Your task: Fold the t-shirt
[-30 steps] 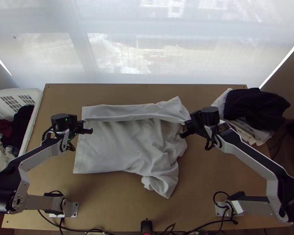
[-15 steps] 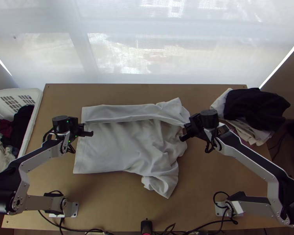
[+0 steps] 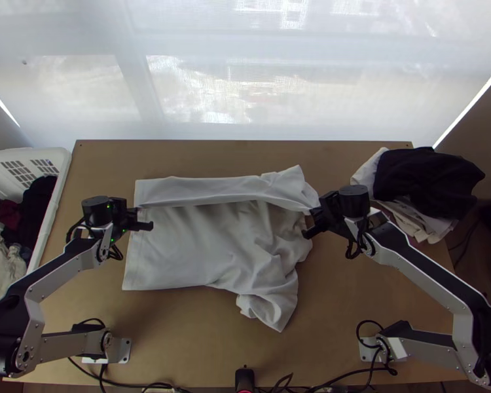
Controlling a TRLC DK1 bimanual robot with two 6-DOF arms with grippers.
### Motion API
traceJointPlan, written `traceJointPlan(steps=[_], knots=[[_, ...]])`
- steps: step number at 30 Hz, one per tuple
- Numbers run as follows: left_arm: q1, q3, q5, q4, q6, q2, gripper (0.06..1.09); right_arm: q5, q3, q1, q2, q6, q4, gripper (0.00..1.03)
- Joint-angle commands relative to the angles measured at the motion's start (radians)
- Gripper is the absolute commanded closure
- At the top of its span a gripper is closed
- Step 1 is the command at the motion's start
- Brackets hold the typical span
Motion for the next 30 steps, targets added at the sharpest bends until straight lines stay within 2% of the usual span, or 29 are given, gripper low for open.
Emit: traceJointPlan(steps=[1,23,30], knots=[[-0.010,-0.022,0.001,-0.014,0.002,-0.027,1.05,0.000,-0.018,0.000,-0.021,0.004,-0.018,1.00],[-0.036,-0.082,-0.001,-0.004,-0.007,-0.007,1.05,0.000,-0.101,0.020,-0.021,-0.017,-0.010,1.00],[0.022,-0.068,-0.001,0.029,0.000,0.040,1.05,0.000,-0.114,0.020,-0.016,-0.037,-0.009,1.00]])
